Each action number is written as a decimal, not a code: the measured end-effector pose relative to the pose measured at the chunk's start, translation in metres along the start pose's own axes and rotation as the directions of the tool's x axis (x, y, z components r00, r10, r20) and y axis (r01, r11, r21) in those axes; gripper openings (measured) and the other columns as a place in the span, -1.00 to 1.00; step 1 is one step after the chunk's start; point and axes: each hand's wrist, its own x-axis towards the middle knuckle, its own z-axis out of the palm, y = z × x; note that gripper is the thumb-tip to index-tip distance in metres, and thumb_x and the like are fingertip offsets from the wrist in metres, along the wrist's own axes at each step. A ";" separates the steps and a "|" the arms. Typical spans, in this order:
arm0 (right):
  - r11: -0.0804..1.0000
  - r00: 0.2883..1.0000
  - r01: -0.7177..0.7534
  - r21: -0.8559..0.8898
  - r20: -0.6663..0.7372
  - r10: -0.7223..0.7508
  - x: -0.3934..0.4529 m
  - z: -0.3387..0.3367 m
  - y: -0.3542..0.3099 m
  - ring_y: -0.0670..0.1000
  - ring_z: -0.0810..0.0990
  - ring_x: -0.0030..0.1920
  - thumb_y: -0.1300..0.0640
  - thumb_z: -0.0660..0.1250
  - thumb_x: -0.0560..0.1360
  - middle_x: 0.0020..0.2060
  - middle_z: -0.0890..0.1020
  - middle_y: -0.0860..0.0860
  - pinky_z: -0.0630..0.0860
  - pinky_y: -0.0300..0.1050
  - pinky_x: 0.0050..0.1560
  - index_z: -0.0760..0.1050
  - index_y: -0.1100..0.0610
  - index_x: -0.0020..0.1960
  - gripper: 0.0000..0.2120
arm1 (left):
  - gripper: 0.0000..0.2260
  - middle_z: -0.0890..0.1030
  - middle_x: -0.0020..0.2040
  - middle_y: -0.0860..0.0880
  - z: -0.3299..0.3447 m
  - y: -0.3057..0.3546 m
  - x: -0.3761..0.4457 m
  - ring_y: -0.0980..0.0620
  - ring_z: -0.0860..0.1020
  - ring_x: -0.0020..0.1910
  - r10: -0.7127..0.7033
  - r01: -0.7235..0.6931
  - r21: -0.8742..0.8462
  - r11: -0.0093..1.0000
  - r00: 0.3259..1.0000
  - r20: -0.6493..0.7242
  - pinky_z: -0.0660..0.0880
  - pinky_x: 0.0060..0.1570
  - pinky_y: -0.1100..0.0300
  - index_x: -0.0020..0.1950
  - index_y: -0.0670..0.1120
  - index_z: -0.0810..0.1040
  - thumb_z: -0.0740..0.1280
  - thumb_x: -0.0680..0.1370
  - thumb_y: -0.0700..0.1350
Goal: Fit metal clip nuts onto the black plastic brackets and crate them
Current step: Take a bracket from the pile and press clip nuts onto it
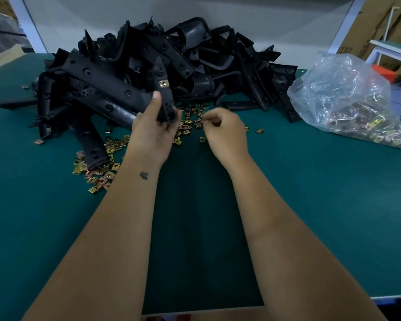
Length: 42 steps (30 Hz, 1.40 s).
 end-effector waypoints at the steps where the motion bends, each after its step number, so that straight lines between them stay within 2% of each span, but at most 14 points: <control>1: 0.995 0.999 0.027 -0.093 0.031 -0.024 0.000 0.001 0.001 -0.12 0.57 -0.08 0.20 0.28 0.56 -0.10 0.61 -0.14 0.55 -0.14 -0.07 0.62 0.04 0.08 -0.81 | -0.79 0.58 0.03 -0.15 -0.001 0.002 0.000 -0.04 0.60 -0.05 0.009 -0.009 -0.020 1.000 1.000 0.000 0.61 -0.13 0.16 0.12 -0.22 0.52 0.39 0.59 -0.12; 4: 0.936 0.979 0.171 -0.307 0.157 -0.127 -0.002 0.006 0.001 0.06 0.51 0.13 0.18 0.31 0.53 0.03 0.62 0.02 0.49 -0.07 0.07 0.64 0.06 0.14 -0.77 | -0.80 0.59 0.02 -0.15 -0.002 0.004 0.001 -0.04 0.59 -0.05 0.010 -0.010 -0.026 1.000 1.000 0.007 0.61 -0.12 0.16 0.10 -0.23 0.54 0.39 0.59 -0.12; 7: 0.855 0.937 0.303 -0.421 0.297 -0.186 -0.004 0.010 -0.001 0.13 0.39 0.18 0.06 0.34 0.54 0.07 0.55 0.08 0.35 -0.06 0.11 0.59 -0.01 0.26 -0.70 | -0.73 0.57 0.02 -0.15 -0.002 0.002 0.002 -0.03 0.59 -0.08 0.009 -0.009 0.004 1.000 1.000 0.004 0.61 -0.12 0.16 0.20 -0.23 0.49 0.40 0.58 -0.12; 9: 0.810 0.922 0.341 -0.477 0.339 -0.189 -0.005 0.013 -0.002 0.13 0.36 0.19 -0.05 0.34 0.53 0.09 0.52 0.07 0.32 -0.03 0.13 0.57 -0.04 0.28 -0.67 | -0.67 0.56 0.00 -0.15 -0.002 0.002 0.002 -0.02 0.60 -0.12 0.009 -0.009 0.019 1.000 1.000 0.005 0.61 -0.13 0.17 0.27 -0.23 0.47 0.40 0.58 -0.12; 11: 0.789 0.919 0.361 -0.497 0.335 -0.209 -0.005 0.014 -0.004 0.12 0.37 0.18 -0.11 0.34 0.52 0.06 0.52 0.06 0.32 -0.03 0.12 0.59 -0.03 0.24 -0.67 | -0.63 0.57 -0.01 -0.15 -0.002 0.001 0.002 -0.01 0.61 -0.15 0.010 -0.010 0.028 1.000 1.000 -0.003 0.61 -0.14 0.16 0.32 -0.24 0.45 0.41 0.57 -0.13; 14: 0.769 0.913 0.391 -0.506 0.316 -0.256 -0.006 0.015 -0.006 0.10 0.41 0.15 -0.11 0.36 0.51 0.00 0.53 0.05 0.31 -0.05 0.09 0.62 0.03 0.14 -0.70 | -0.66 0.57 -0.03 -0.15 -0.001 -0.001 0.002 0.01 0.62 -0.21 0.012 -0.012 0.049 0.999 1.000 -0.007 0.61 -0.15 0.16 0.29 -0.23 0.46 0.41 0.57 -0.13; 21: 0.762 0.916 0.390 -0.518 0.299 -0.266 -0.006 0.020 -0.008 0.14 0.44 0.12 0.04 0.34 0.52 -0.04 0.56 0.08 0.31 -0.03 0.08 0.63 0.12 0.04 -0.81 | -0.72 0.58 -0.05 -0.14 -0.001 -0.002 0.004 0.01 0.62 -0.21 0.007 -0.006 0.054 0.999 1.000 -0.012 0.61 -0.16 0.17 0.22 -0.21 0.49 0.41 0.57 -0.13; 25: 0.793 0.916 0.388 -0.470 0.297 -0.272 -0.007 0.020 -0.009 0.13 0.44 0.08 0.00 0.38 0.48 -0.13 0.49 0.02 0.30 -0.05 0.01 0.60 0.12 0.04 -0.77 | -0.73 0.59 -0.06 -0.14 -0.001 -0.003 0.004 -0.01 0.60 -0.16 0.009 -0.009 0.054 0.999 1.000 -0.006 0.61 -0.15 0.17 0.22 -0.22 0.49 0.41 0.57 -0.14; 29: 0.774 0.902 0.414 -0.479 0.331 -0.278 -0.007 0.020 -0.010 0.12 0.43 0.09 -0.02 0.39 0.50 -0.17 0.37 -0.05 0.21 -0.09 -0.03 0.63 0.06 0.09 -0.77 | -0.73 0.58 -0.04 -0.16 0.000 -0.002 0.003 -0.02 0.60 -0.16 0.005 -0.004 0.049 0.999 1.000 -0.013 0.61 -0.15 0.17 0.21 -0.22 0.49 0.41 0.57 -0.15; 32: 0.792 0.903 0.410 -0.452 0.323 -0.284 -0.006 0.020 -0.009 0.12 0.44 0.08 0.01 0.39 0.51 -0.15 0.46 -0.01 0.24 -0.10 -0.03 0.65 0.06 0.07 -0.81 | -0.70 0.58 -0.04 -0.16 0.000 -0.002 0.003 -0.01 0.61 -0.20 0.004 -0.003 0.046 0.999 1.000 -0.022 0.61 -0.15 0.17 0.23 -0.23 0.49 0.42 0.56 -0.15; 35: 0.827 0.917 0.379 -0.417 0.289 -0.274 -0.005 0.020 -0.007 0.13 0.50 0.05 0.08 0.37 0.51 -0.08 0.63 0.06 0.41 -0.07 -0.02 0.64 0.12 0.02 -0.85 | -0.66 0.57 -0.03 -0.16 0.001 -0.002 0.002 -0.02 0.61 -0.17 0.006 -0.005 0.049 0.999 1.000 -0.015 0.62 -0.13 0.16 0.28 -0.24 0.47 0.42 0.57 -0.14; 38: 0.914 0.956 0.272 -0.300 0.189 -0.223 -0.005 0.018 -0.005 0.10 0.58 -0.05 0.12 0.37 0.52 -0.13 0.66 0.02 0.53 0.00 -0.08 0.61 0.12 0.02 -0.88 | -0.61 0.57 -0.03 -0.15 0.001 -0.002 0.001 0.02 0.66 -0.26 0.014 -0.014 0.054 0.998 1.000 -0.007 0.62 -0.11 0.16 0.34 -0.25 0.45 0.40 0.58 -0.13; 40: 0.968 0.980 0.188 -0.168 0.096 -0.173 -0.004 0.015 -0.005 0.01 0.61 -0.13 0.14 0.38 0.52 -0.22 0.63 -0.08 0.53 -0.09 -0.14 0.61 0.10 -0.01 -0.93 | -0.65 0.57 -0.03 -0.16 0.001 -0.002 0.000 0.03 0.67 -0.30 0.014 -0.015 0.051 0.999 1.000 0.007 0.63 -0.11 0.16 0.31 -0.25 0.45 0.39 0.58 -0.14; 42: 0.994 0.994 0.110 -0.001 0.014 -0.110 -0.003 0.011 -0.006 -0.08 0.61 -0.16 0.18 0.40 0.51 -0.25 0.62 -0.11 0.51 -0.23 -0.14 0.64 0.11 -0.04 -0.95 | -0.74 0.59 -0.03 -0.16 0.002 -0.002 -0.001 0.01 0.67 -0.23 0.009 -0.010 0.039 0.999 1.000 0.027 0.63 -0.12 0.15 0.24 -0.24 0.47 0.37 0.60 -0.17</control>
